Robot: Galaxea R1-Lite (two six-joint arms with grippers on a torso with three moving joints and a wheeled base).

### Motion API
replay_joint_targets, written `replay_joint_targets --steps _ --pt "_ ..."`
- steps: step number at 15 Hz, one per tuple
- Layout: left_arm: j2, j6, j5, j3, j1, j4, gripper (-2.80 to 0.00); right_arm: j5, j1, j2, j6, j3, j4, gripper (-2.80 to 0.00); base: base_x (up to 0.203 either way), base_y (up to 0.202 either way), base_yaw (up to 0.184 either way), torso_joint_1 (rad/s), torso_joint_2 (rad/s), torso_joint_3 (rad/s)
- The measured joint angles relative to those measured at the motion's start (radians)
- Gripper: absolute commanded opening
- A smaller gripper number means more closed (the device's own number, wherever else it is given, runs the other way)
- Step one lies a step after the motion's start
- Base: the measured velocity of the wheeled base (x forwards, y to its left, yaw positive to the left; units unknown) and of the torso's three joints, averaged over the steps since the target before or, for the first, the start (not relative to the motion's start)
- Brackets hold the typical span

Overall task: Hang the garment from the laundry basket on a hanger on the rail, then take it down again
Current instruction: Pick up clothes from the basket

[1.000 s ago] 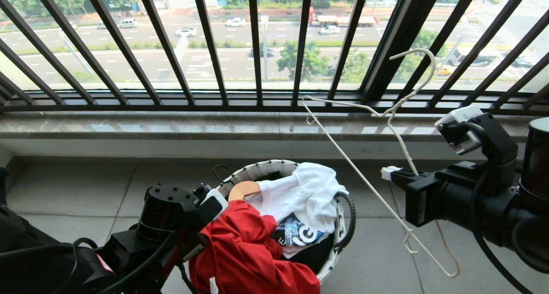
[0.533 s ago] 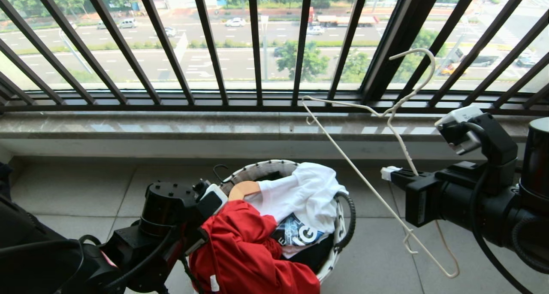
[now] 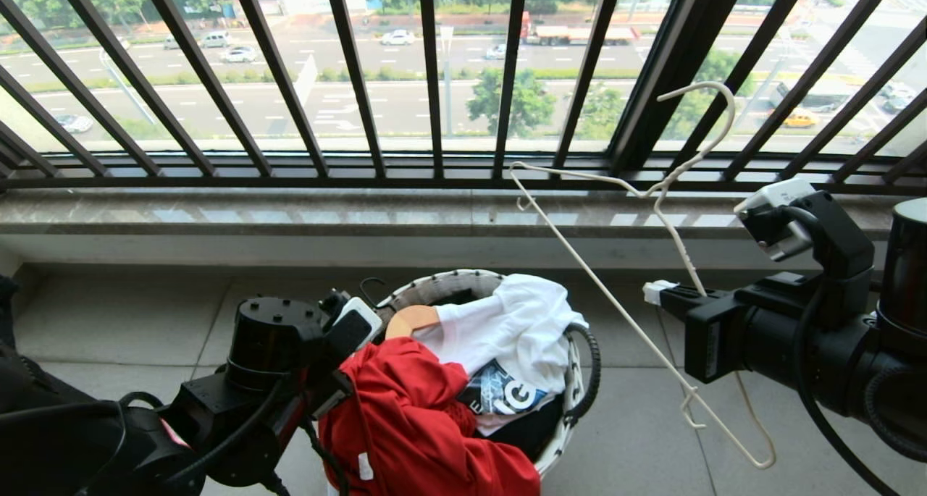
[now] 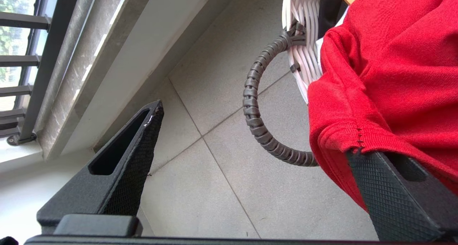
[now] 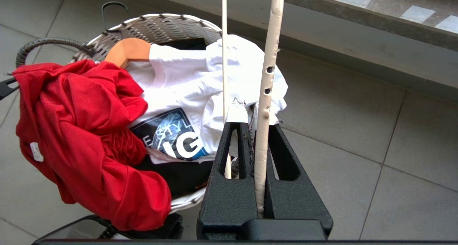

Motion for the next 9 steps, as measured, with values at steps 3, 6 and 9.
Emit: replay_joint_targets --steps 3,6,9 --pt "-0.034 0.013 0.005 0.008 0.0 0.006 0.0 0.0 0.0 0.0 0.0 0.0 0.0 -2.8 0.0 0.0 0.0 0.0 0.0 0.0" --pt "-0.038 0.014 0.005 0.012 0.0 0.007 0.0 0.0 0.0 0.002 0.0 0.0 0.0 -2.8 0.0 0.0 0.0 0.0 0.0 0.0" --pt "-0.007 0.01 0.001 0.017 0.0 0.002 0.0 0.0 0.0 0.005 0.0 0.001 0.0 -2.8 0.0 0.0 0.0 0.0 0.0 0.0"
